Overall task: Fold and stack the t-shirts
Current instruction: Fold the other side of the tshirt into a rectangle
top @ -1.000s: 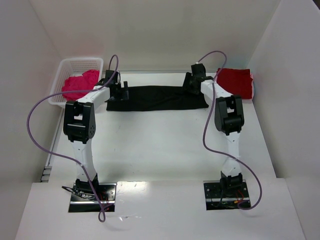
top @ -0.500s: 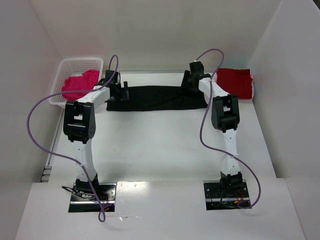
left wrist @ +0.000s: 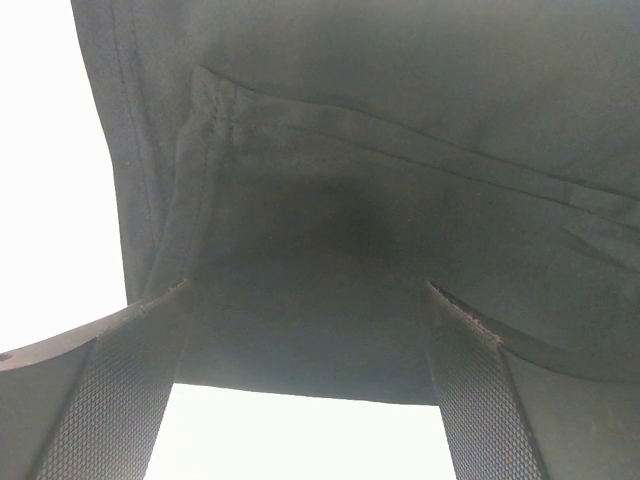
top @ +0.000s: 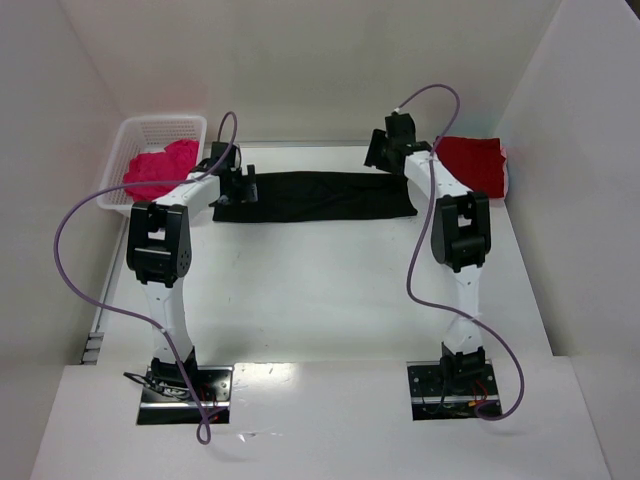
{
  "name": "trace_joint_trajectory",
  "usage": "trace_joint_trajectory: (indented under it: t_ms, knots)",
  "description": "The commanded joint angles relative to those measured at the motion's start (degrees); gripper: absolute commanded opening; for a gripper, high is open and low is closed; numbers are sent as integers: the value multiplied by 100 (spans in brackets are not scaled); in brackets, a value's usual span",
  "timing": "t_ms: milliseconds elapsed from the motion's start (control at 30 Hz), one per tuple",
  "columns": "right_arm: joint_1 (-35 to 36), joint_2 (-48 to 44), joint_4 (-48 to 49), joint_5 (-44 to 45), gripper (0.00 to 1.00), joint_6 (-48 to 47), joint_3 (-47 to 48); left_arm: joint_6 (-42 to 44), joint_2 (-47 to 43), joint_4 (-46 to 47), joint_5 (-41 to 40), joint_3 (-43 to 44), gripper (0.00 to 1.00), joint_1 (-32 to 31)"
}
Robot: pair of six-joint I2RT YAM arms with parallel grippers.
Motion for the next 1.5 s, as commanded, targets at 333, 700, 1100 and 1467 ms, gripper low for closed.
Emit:
trace_joint_trajectory:
  t_ms: [333, 700, 1100, 1467]
  knots:
    - [45, 45, 171, 424, 66, -181, -700, 5, -322, 181, 241, -205, 100, -20]
    - [45, 556, 39, 529, 66, -295, 74, 5, -269, 129, 128, -206, 100, -81]
    - [45, 881, 145, 222, 65, -50, 478, 5, -217, 129, 128, -206, 100, -81]
    - [97, 1110, 751, -429, 65, 610, 1137, 57, -164, 129, 295, -206, 100, -81]
